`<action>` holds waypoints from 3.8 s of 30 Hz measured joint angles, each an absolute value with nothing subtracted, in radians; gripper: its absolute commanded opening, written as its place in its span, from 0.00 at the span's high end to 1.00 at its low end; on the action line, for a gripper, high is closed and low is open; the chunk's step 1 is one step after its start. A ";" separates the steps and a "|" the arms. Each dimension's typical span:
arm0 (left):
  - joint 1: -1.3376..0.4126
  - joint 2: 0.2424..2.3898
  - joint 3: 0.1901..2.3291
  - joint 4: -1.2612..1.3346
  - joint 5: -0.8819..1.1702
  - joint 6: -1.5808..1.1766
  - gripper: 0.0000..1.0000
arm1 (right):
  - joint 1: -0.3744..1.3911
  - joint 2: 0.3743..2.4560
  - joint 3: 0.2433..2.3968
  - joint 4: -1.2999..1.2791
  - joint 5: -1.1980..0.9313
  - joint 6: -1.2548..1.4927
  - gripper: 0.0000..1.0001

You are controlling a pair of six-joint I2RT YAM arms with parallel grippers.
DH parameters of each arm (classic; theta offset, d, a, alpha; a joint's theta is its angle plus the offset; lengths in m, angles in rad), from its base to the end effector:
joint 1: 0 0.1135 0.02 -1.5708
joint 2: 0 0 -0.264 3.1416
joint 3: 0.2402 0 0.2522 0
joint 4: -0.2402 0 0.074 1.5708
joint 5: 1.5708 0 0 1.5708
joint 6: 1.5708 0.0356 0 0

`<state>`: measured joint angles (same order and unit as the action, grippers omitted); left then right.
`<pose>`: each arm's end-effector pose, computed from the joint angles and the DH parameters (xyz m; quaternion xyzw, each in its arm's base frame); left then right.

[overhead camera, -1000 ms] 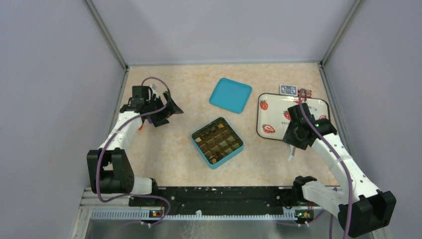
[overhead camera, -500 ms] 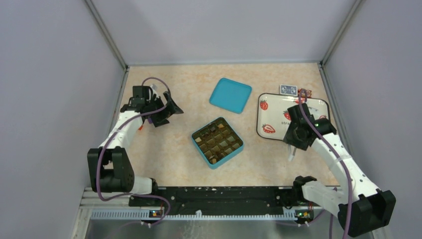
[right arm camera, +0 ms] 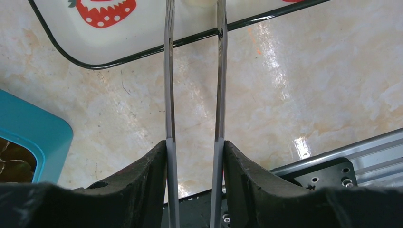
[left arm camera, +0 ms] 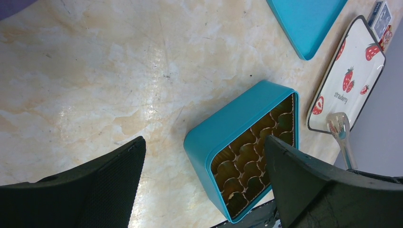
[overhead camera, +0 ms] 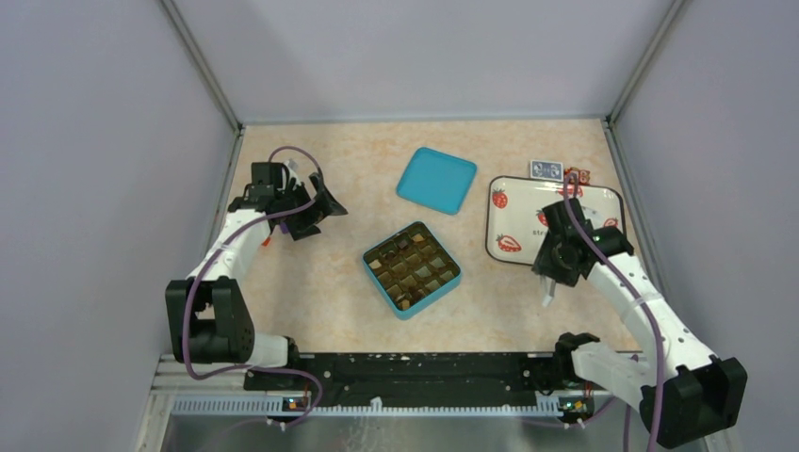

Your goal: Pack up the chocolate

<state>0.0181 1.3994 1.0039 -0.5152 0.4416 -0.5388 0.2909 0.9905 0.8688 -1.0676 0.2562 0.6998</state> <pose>0.2895 -0.0100 0.2507 -0.1855 0.9070 -0.2816 0.2522 0.1617 0.0390 0.2635 0.2214 0.9486 -0.0210 0.2251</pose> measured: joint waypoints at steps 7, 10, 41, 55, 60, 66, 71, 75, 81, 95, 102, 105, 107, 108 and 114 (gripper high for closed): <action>0.018 1.399 1.004 -0.515 0.443 -0.539 0.02 | 0.291 1.013 0.869 -1.054 0.256 0.699 0.57; 0.018 1.399 1.004 -0.515 0.447 -0.539 0.02 | 0.291 1.026 0.869 -1.044 0.257 0.697 0.61; 0.018 1.399 1.004 -0.515 0.451 -0.539 0.02 | 0.503 0.960 1.084 -1.004 0.006 0.484 0.83; 0.018 1.398 1.004 -0.516 0.443 -0.539 0.02 | 0.867 1.039 1.060 -0.973 -0.038 0.462 0.82; 0.018 1.398 1.004 -0.516 0.438 -0.539 0.02 | 0.906 1.082 1.045 -0.971 -0.039 0.454 0.81; 0.018 1.398 1.004 -0.516 0.431 -0.539 0.02 | 0.925 1.102 1.026 -0.974 -0.036 0.445 0.75; 0.018 1.396 1.004 -0.516 0.430 -0.539 0.02 | 0.927 1.103 1.026 -0.972 -0.035 0.445 0.65; 0.018 1.396 1.004 -0.517 0.430 -0.539 0.02 | 0.927 1.103 1.026 -0.972 -0.032 0.445 0.61; 0.018 1.396 1.004 -0.517 0.430 -0.539 0.02 | 0.927 1.103 1.026 -0.971 -0.028 0.445 0.59; 0.018 1.396 1.004 -0.517 0.430 -0.539 0.02 | 0.929 1.097 1.038 -0.957 0.033 0.449 0.62; 0.018 1.396 1.004 -0.516 0.430 -0.538 0.02 | 0.830 0.990 1.064 -0.978 0.206 0.510 0.67; 0.018 1.396 1.004 -0.516 0.430 -0.538 0.02 | 0.702 0.943 1.064 -1.014 0.270 0.555 0.70; 0.018 1.396 1.004 -0.516 0.430 -0.538 0.02 | 0.615 0.921 1.064 -1.048 0.306 0.585 0.68; 0.018 1.396 1.004 -0.516 0.431 -0.538 0.02 | 0.571 0.912 1.064 -1.068 0.323 0.598 0.67; 0.018 1.396 1.004 -0.516 0.434 -0.538 0.02 | 0.401 0.914 1.060 -1.146 0.355 0.642 0.67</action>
